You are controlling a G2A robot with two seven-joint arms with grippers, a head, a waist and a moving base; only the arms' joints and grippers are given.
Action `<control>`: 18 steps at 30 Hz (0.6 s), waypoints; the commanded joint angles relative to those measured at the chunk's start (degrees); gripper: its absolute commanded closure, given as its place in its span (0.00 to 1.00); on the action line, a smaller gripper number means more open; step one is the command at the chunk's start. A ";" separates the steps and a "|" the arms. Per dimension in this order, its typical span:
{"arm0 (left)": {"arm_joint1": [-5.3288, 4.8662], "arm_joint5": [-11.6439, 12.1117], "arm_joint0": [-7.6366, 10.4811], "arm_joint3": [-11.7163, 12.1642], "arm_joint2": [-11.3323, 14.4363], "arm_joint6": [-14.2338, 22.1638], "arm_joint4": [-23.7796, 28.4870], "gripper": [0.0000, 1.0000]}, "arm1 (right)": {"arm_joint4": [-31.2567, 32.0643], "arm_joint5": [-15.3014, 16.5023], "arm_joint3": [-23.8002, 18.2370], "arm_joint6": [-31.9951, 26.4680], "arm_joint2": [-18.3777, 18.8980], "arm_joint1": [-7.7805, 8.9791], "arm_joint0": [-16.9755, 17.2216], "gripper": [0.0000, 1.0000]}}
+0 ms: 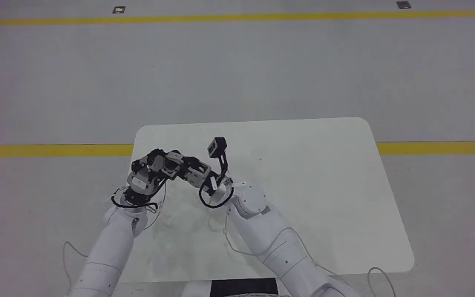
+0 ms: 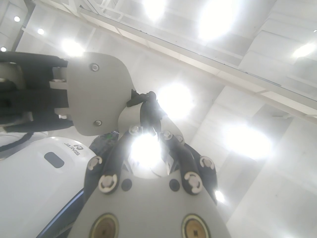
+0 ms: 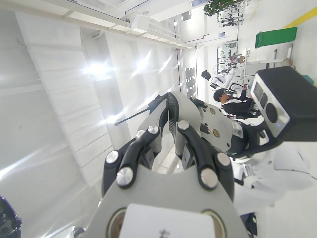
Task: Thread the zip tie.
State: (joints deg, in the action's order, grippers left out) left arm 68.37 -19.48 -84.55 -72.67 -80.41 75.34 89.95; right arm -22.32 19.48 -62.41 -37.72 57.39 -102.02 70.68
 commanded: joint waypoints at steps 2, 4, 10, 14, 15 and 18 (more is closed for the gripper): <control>0.00 0.00 0.00 0.00 0.00 0.00 0.00 1.00 | -0.26 0.00 0.41 0.26 0.09 0.08 -0.02 1.00; 0.00 0.00 0.00 0.00 0.00 0.00 0.00 1.00 | -0.38 0.00 0.80 0.41 0.22 0.16 -0.12 1.00; 0.00 0.00 0.00 0.00 0.00 0.00 0.00 1.00 | -0.91 0.00 2.23 1.09 0.72 0.46 -0.36 1.00; 0.00 0.00 0.00 0.00 0.00 0.00 0.00 1.00 | -1.48 0.00 3.30 1.37 1.21 0.71 -0.54 1.00; 0.00 0.00 0.00 0.00 0.00 0.00 0.00 1.00 | -1.64 0.00 3.55 1.52 1.33 0.79 -0.57 1.00; 0.00 0.00 0.00 0.00 0.00 0.00 0.00 1.00 | -1.92 0.00 4.00 1.80 1.50 0.95 -0.73 1.00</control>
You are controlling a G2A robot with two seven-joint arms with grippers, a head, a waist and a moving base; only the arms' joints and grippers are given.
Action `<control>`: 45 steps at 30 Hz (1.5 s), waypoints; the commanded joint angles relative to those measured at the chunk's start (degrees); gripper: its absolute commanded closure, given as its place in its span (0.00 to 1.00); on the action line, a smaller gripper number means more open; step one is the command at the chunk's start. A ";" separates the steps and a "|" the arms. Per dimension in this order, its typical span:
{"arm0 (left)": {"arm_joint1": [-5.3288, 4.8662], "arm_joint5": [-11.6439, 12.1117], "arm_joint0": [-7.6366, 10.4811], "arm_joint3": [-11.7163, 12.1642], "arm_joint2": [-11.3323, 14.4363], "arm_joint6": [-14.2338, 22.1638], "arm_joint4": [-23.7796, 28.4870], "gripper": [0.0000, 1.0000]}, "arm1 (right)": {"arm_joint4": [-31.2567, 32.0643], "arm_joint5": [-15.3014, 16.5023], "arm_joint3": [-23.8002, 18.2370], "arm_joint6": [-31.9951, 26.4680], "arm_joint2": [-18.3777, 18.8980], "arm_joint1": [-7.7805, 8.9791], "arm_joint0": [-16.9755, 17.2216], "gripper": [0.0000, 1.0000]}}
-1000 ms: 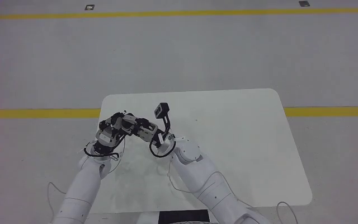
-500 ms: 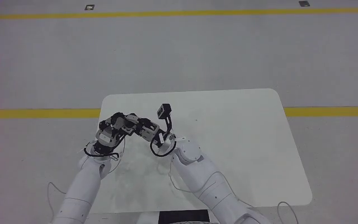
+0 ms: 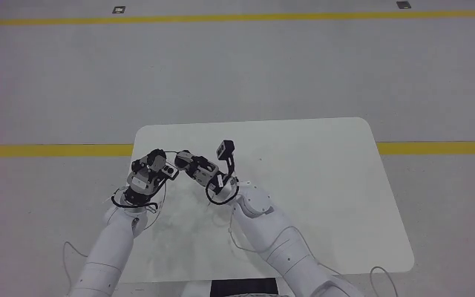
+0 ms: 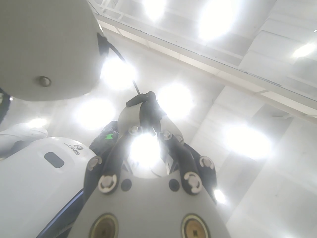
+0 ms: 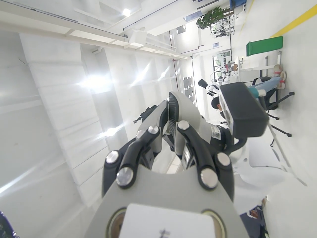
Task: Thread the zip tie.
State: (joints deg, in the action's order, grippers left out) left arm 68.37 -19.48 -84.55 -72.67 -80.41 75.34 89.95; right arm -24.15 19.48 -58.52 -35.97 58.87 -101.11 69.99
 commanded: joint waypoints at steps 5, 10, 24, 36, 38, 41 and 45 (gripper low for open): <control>0.00 0.00 0.00 0.00 0.00 0.00 0.00 1.00 | -0.77 -0.10 1.09 0.59 -0.07 0.21 -0.28 1.00; 0.00 0.00 0.00 0.00 0.00 0.00 0.00 1.00 | -1.34 -0.16 1.85 0.83 -0.45 0.33 -0.68 1.00; 0.00 0.00 0.00 0.00 0.00 0.00 0.00 1.00 | -4.71 0.00 -3.17 1.14 3.18 1.34 1.64 0.00; 0.00 0.00 0.00 0.00 0.00 0.00 0.00 1.00 | -11.25 -0.08 -10.73 -8.23 6.67 2.28 4.62 0.00; 0.00 0.00 0.00 0.00 0.00 0.00 0.00 1.00 | -11.25 -0.08 -10.73 -8.23 6.67 2.28 4.62 0.00; 0.00 0.00 0.00 0.00 0.00 0.00 0.00 1.00 | -11.25 -0.08 -10.73 -8.23 6.67 2.28 4.62 0.00; 0.00 0.00 0.00 0.00 0.00 0.00 0.00 1.00 | -11.63 -0.29 -11.50 -7.60 6.83 2.33 4.80 0.00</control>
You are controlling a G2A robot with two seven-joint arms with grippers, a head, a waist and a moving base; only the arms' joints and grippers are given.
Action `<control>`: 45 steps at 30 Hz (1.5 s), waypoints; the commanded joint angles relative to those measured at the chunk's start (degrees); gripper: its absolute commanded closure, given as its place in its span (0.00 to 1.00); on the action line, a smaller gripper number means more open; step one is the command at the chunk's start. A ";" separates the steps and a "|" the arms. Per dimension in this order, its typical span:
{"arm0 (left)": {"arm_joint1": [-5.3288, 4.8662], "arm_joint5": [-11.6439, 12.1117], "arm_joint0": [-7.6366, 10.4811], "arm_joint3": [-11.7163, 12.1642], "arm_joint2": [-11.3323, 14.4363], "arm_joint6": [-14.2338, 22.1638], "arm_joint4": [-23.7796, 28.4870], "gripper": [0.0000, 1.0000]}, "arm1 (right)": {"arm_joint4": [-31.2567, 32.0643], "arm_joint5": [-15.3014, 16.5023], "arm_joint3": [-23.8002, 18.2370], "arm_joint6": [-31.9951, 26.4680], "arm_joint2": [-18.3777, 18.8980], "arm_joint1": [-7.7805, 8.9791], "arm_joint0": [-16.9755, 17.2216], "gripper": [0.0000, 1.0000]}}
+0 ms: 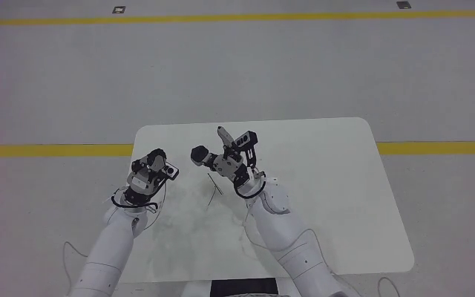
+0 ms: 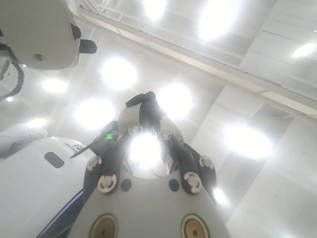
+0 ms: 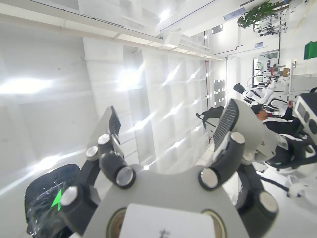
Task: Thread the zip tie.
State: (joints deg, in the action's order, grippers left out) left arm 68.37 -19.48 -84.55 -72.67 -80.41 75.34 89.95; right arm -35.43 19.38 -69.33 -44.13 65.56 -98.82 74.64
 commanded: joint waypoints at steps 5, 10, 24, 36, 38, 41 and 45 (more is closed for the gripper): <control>0.00 0.00 0.00 0.00 0.00 0.00 0.00 1.00 | -4.87 -5.42 -6.00 -2.23 2.42 1.02 2.18 0.00; 0.00 0.00 0.00 0.00 0.00 0.00 0.00 1.00 | -9.30 -10.25 -11.48 -5.17 5.70 2.21 4.66 0.00; 0.00 0.00 0.00 0.00 0.00 0.00 0.00 1.00 | -14.57 -13.63 -17.53 -6.68 7.89 3.77 7.26 0.00; -0.35 4.47 -1.44 -3.61 -0.44 -1.09 -5.84 1.00 | -14.57 -13.63 -17.53 -6.68 7.89 3.77 7.26 0.00; -0.51 5.40 -1.96 -4.52 -0.86 -0.85 -7.22 1.00 | -14.57 -13.63 -17.53 -6.68 7.89 3.77 7.26 0.00; -0.78 7.18 -2.88 -6.38 -1.79 -0.46 -9.30 1.00 | -14.57 -13.63 -17.53 -6.68 7.89 3.77 7.26 0.00; -1.18 8.96 -4.85 -9.82 -3.40 0.07 -11.39 1.00 | -14.57 -13.63 -17.53 -6.68 7.89 3.77 7.26 0.00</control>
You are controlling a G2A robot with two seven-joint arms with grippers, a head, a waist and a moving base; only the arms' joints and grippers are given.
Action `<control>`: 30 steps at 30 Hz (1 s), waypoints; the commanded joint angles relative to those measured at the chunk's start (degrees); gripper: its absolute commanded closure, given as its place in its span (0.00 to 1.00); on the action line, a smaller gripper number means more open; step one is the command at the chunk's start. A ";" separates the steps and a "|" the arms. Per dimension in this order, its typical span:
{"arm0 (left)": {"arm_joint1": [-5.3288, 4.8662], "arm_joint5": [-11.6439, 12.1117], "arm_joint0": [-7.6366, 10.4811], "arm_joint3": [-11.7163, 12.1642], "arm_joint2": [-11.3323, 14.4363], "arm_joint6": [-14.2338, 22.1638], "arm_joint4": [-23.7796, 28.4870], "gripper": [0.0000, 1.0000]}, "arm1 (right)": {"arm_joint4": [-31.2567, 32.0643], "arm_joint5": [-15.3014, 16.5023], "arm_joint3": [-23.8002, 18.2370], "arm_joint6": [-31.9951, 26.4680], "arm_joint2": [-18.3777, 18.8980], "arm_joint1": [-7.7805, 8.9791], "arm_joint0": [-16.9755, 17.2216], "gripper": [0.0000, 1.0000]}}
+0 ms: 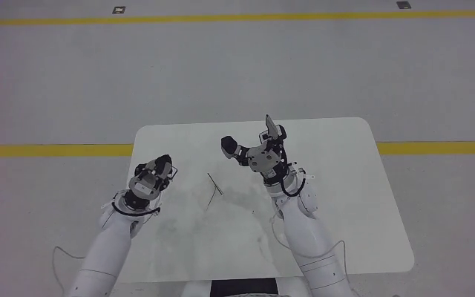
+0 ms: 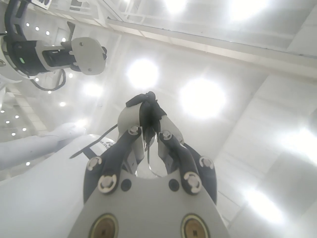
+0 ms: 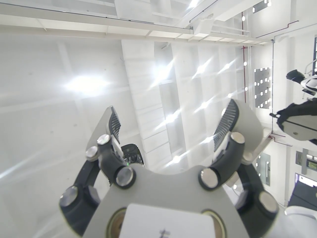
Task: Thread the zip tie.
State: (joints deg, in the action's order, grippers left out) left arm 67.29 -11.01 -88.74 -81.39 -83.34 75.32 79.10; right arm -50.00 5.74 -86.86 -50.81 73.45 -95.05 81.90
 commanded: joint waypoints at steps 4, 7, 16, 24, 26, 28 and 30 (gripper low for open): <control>-0.35 0.80 -2.90 -4.62 -1.63 0.45 -0.61 1.00 | 0.00 0.00 0.00 0.00 0.00 0.00 0.00 0.00; -0.51 0.74 -4.43 -6.94 -2.30 0.74 -0.79 1.00 | 0.00 0.00 0.00 0.00 0.00 0.00 0.00 0.00; -0.75 -6.95 -6.01 -8.93 -3.08 1.25 5.57 1.00 | 0.00 0.00 0.00 0.00 0.00 0.00 0.00 0.00; -1.31 -8.47 -5.42 -7.65 -1.15 1.49 9.67 1.00 | 0.00 0.00 0.00 0.00 0.00 0.00 0.00 0.00; -1.73 -8.47 -5.20 -7.33 -0.41 1.58 10.85 1.00 | 0.00 0.00 0.00 0.00 0.00 0.00 0.00 0.00; -2.03 -8.47 -5.11 -6.99 0.14 2.08 10.85 1.00 | 0.00 0.00 0.00 0.00 0.00 0.00 0.00 0.00; -2.26 -8.47 -5.01 -6.52 0.73 2.74 10.85 1.00 | 0.00 0.00 0.00 0.00 0.00 0.00 0.00 0.00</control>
State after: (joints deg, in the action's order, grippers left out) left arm 65.11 -19.48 -93.78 -88.11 -82.89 77.75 89.99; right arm -50.00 5.74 -86.86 -50.81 73.45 -95.05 81.90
